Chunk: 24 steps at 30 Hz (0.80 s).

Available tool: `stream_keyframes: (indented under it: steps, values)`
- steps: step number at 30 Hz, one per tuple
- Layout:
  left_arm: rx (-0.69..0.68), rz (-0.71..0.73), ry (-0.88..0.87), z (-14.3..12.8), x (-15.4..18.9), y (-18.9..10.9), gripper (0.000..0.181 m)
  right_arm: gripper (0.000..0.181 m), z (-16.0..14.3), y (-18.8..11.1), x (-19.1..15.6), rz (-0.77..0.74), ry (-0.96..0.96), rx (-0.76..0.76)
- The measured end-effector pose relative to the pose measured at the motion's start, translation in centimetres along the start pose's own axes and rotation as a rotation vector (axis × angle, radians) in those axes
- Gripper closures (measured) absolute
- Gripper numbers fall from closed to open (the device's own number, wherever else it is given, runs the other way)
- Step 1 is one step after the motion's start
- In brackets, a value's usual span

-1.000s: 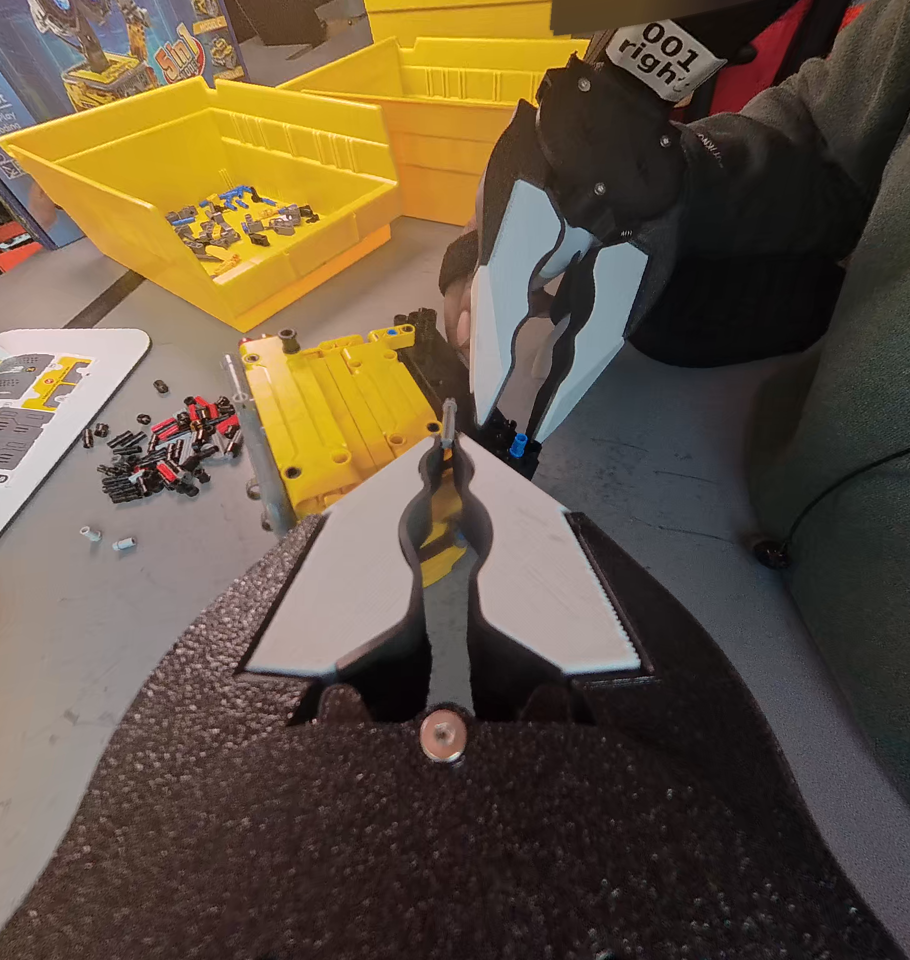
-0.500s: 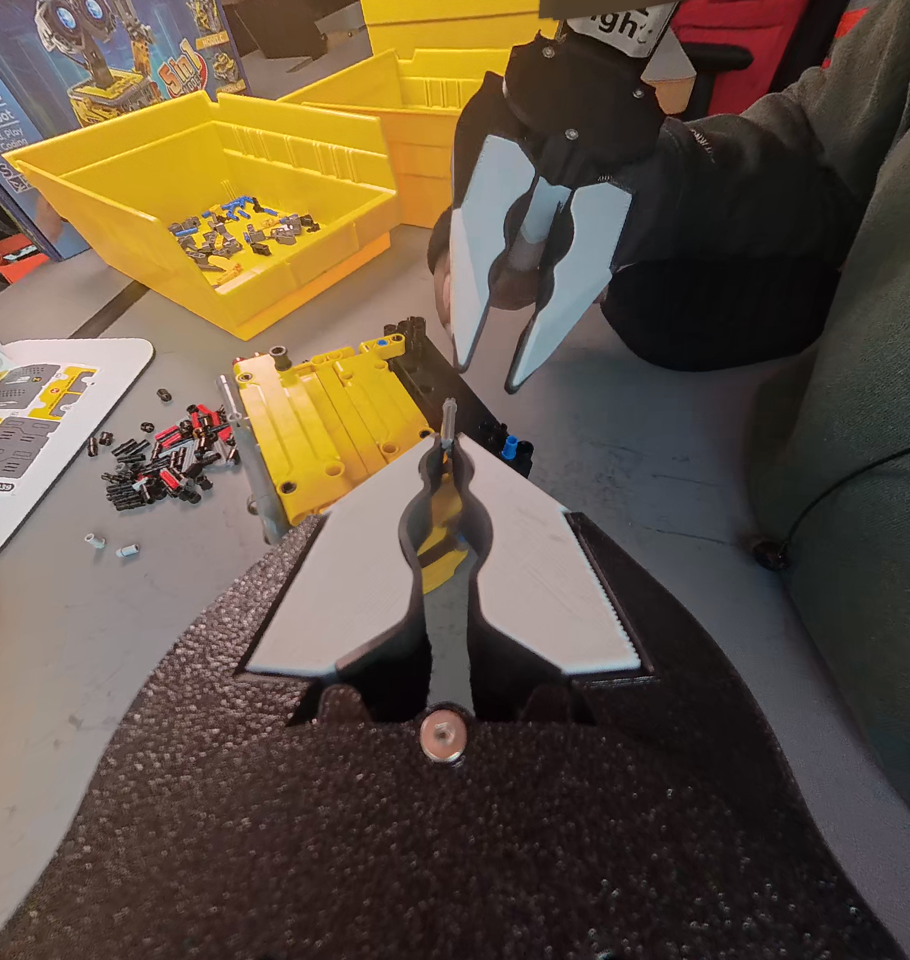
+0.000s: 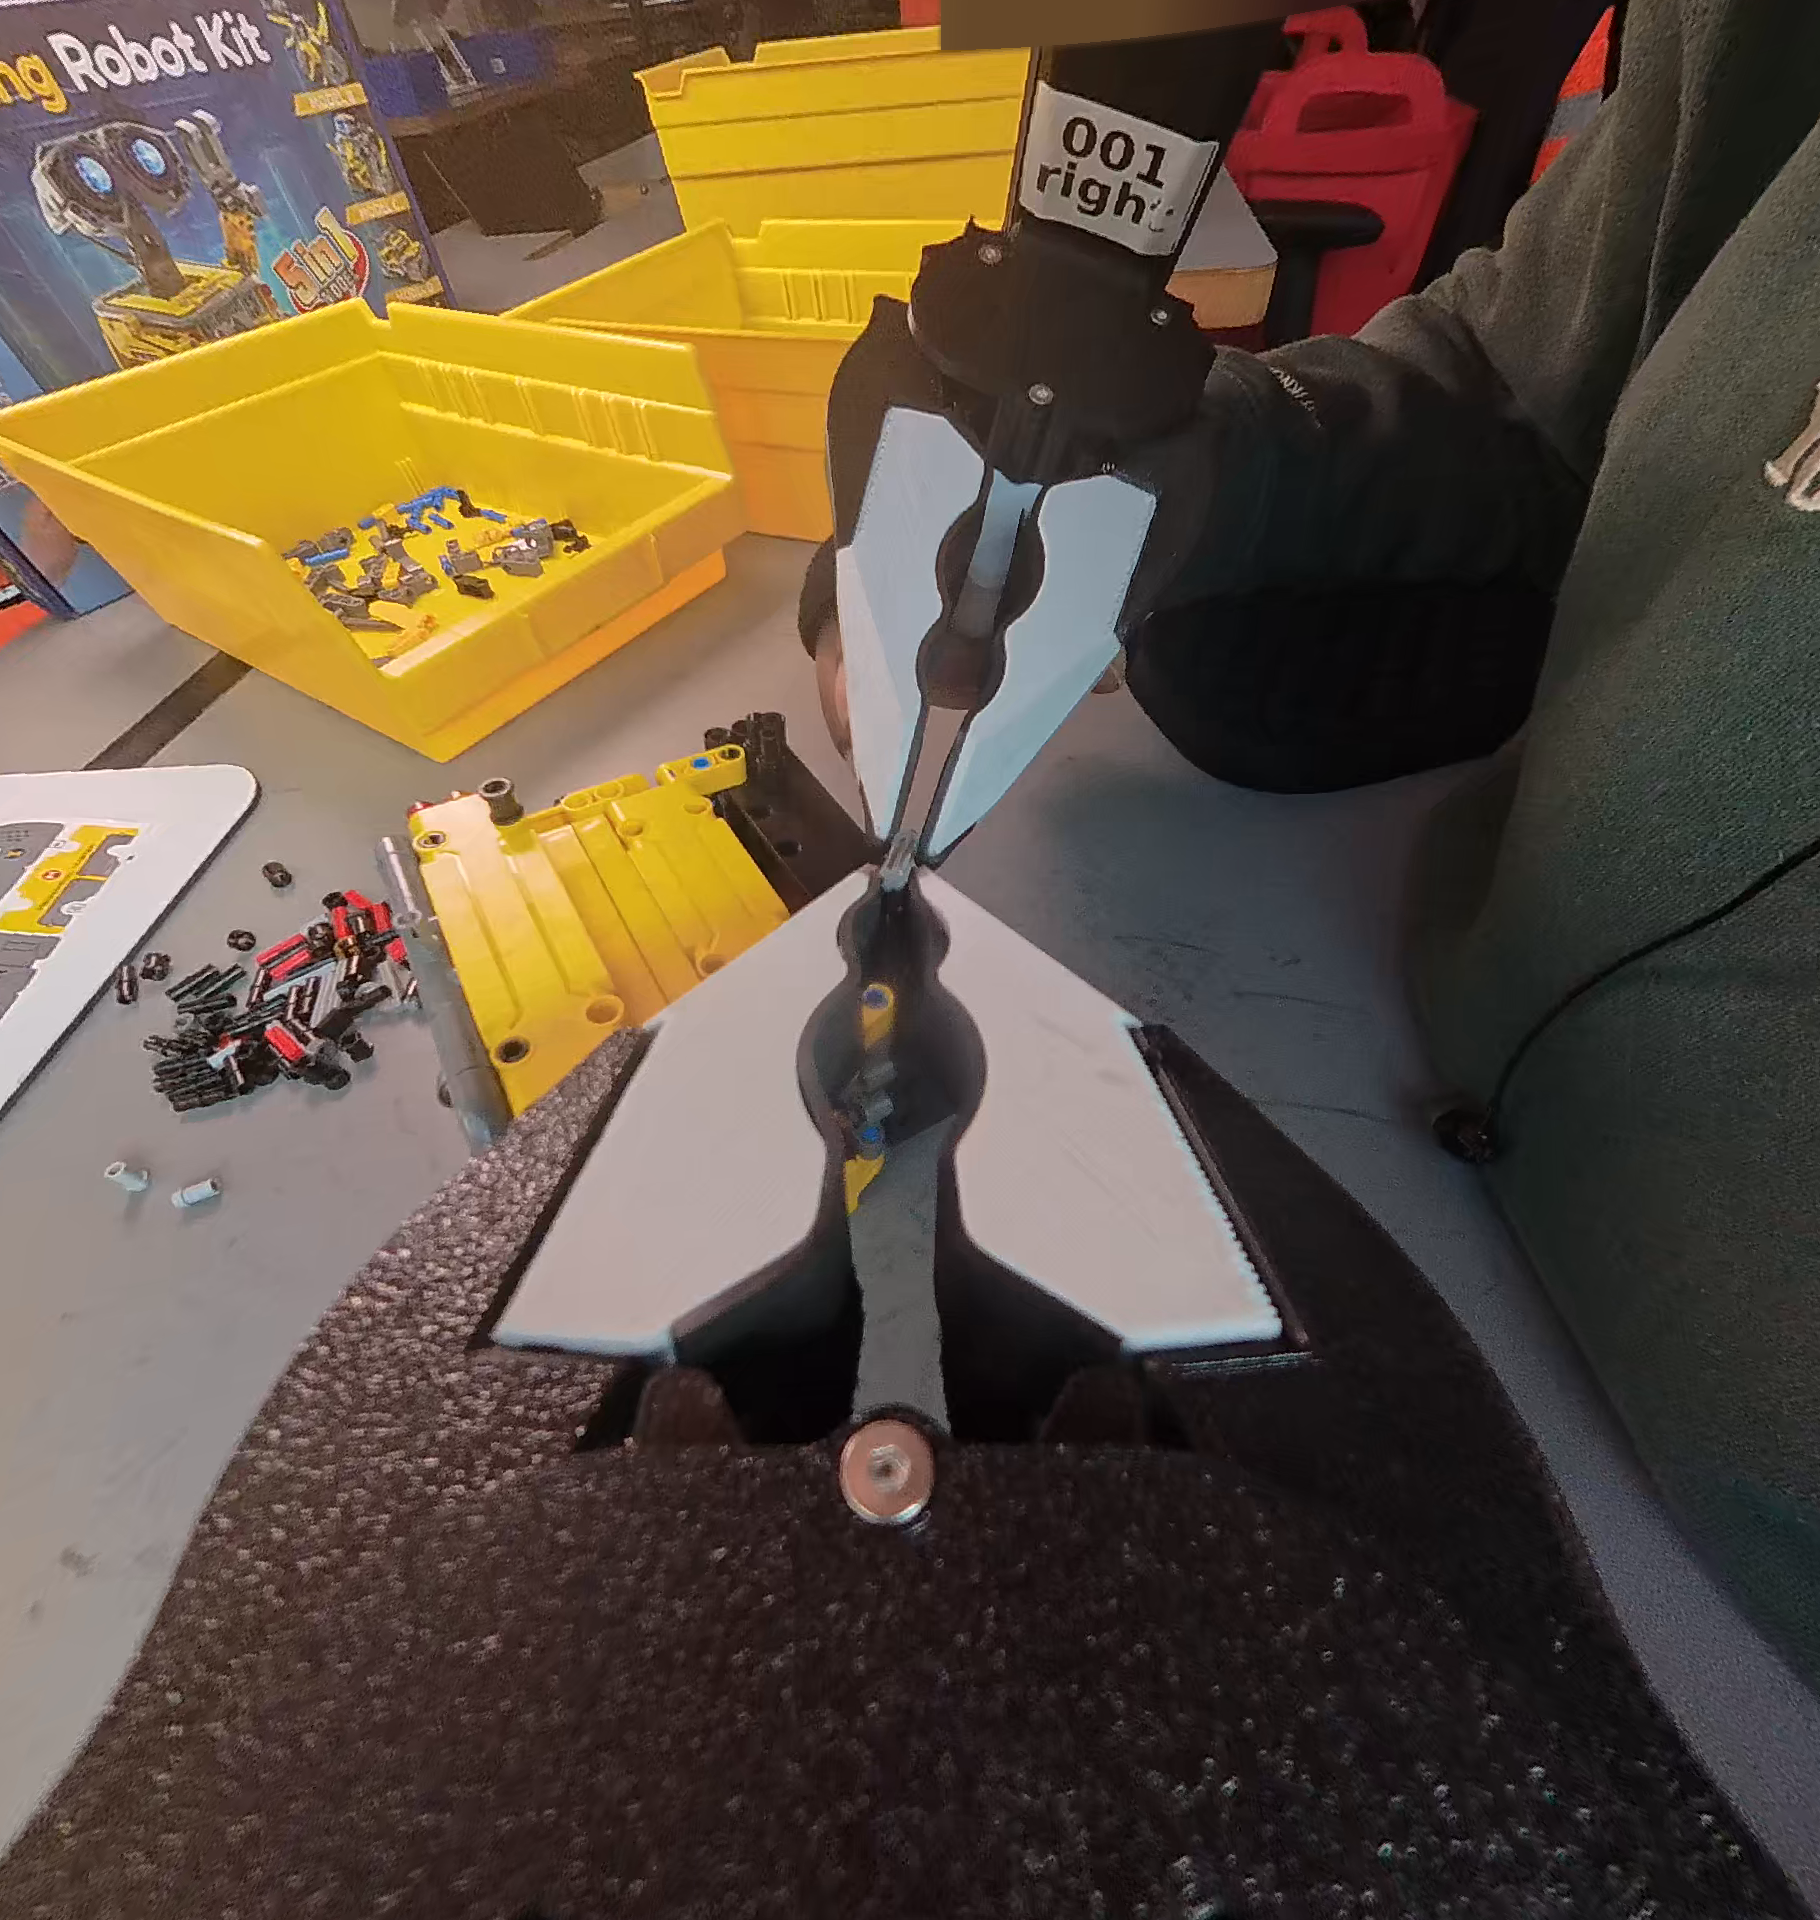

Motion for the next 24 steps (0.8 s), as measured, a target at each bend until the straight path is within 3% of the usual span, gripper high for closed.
stream_keyframes:
  steps: [7,14,24]
  values:
    - [0.087,-0.049,-0.071,0.6,0.2,-0.1,0.181,0.177,0.3,-0.1,0.0,0.019,0.036,0.044]
    - [0.152,-0.053,-0.097,1.2,0.3,0.0,0.170,0.176,0.5,0.1,-0.2,0.043,0.079,0.080]
    - [0.151,-0.049,-0.096,1.5,0.5,0.0,0.178,0.177,0.7,0.4,-0.4,0.035,0.089,0.081]
Point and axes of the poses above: each gripper's, where its closed fingertips meet, y out along the fingers, z out of its top, x = y × z across the jaws, the point moved 5 cm from there along -y, back along the fingers, and after that the axes turned 2 degrees about z, right-handed, at the moved point
